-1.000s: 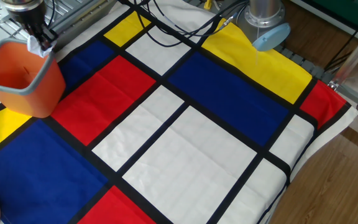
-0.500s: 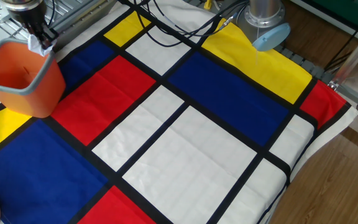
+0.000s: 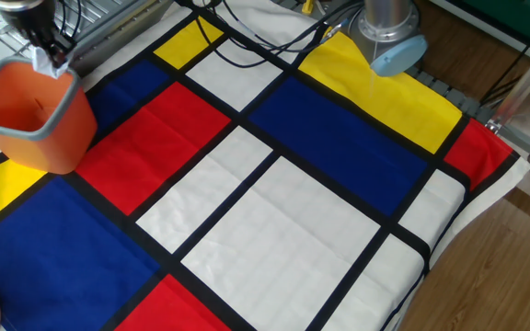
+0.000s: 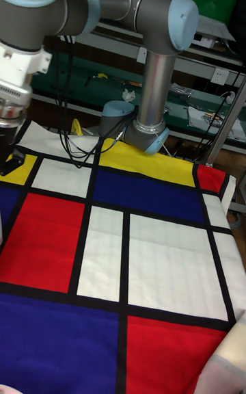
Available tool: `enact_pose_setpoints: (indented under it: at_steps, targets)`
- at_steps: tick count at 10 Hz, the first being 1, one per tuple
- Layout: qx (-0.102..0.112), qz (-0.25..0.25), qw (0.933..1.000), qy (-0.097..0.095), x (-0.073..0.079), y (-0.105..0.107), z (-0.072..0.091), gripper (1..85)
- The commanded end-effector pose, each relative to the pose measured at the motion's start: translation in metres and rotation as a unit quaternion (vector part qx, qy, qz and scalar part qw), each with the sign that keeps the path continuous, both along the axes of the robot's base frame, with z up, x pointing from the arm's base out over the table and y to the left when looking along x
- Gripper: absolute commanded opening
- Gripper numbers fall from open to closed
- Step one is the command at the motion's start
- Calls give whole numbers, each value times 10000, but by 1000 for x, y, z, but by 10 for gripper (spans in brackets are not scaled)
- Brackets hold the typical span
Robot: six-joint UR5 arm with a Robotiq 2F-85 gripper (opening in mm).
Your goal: Put the garbage in the trash can
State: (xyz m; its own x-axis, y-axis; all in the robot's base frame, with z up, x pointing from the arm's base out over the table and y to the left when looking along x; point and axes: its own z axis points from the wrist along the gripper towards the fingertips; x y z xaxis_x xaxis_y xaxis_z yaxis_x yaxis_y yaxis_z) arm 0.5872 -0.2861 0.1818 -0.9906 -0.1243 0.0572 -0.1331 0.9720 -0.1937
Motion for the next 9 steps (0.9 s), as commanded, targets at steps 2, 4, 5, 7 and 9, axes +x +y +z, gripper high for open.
enact_pose_setpoints:
  at_steps: [2,4,5,7,9]
  targets:
    - [30,305,9994,-136,25,-12,-16,10]
    - [36,371,9991,-193,32,-11,-22,10]
    - [43,398,9990,-211,35,-10,-24,10]
    - [32,491,9984,-277,43,-10,-29,10]
    - [69,589,9979,-267,44,-8,-31,10]
